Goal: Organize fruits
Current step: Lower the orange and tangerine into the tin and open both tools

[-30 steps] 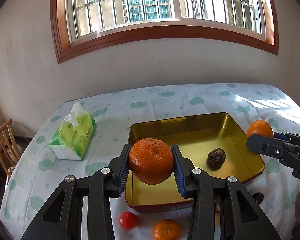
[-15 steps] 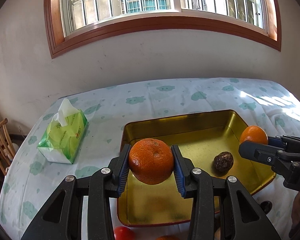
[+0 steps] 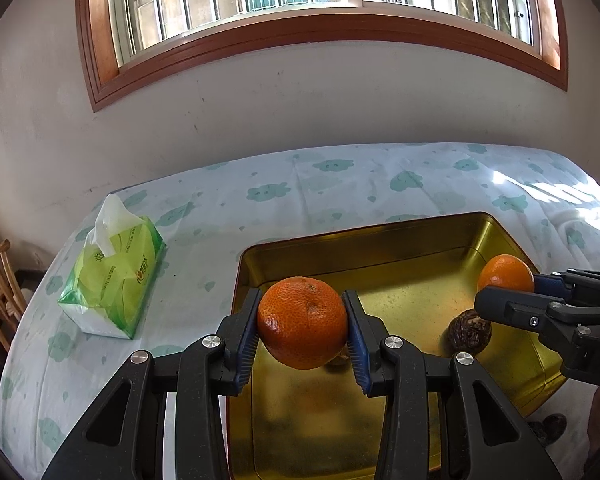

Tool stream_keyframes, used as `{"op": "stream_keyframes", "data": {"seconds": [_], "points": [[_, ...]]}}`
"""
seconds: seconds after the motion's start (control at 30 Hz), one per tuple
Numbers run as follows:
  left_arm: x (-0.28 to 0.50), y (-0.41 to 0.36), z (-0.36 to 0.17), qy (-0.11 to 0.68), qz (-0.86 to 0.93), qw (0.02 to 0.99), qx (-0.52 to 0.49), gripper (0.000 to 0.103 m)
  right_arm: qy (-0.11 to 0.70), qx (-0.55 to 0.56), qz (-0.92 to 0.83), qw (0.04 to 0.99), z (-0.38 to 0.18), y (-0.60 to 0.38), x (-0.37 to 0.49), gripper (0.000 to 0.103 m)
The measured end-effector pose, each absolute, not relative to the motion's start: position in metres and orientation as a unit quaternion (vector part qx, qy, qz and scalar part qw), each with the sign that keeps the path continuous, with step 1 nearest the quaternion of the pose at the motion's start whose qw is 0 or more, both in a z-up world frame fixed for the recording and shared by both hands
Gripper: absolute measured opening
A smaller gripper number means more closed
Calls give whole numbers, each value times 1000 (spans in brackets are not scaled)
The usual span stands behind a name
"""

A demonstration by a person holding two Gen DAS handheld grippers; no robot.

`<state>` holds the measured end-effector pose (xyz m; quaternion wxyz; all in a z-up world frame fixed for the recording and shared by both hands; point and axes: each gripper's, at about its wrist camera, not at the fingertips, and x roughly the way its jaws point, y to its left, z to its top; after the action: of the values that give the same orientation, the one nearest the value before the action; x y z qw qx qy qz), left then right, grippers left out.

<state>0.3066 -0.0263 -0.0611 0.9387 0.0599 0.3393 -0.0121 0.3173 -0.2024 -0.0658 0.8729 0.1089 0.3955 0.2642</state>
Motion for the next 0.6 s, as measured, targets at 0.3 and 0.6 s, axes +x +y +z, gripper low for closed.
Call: {"op": "stream_keyframes", "data": {"seconds": [0.3,0.6], "points": [[321,-26,-66,347,-14,936,63,41,404,109,258,871,-72,-199,330,35],[329,-25,-72,356,-14,933,60,41,405,108,257,871,-74,-195,337,35]]}}
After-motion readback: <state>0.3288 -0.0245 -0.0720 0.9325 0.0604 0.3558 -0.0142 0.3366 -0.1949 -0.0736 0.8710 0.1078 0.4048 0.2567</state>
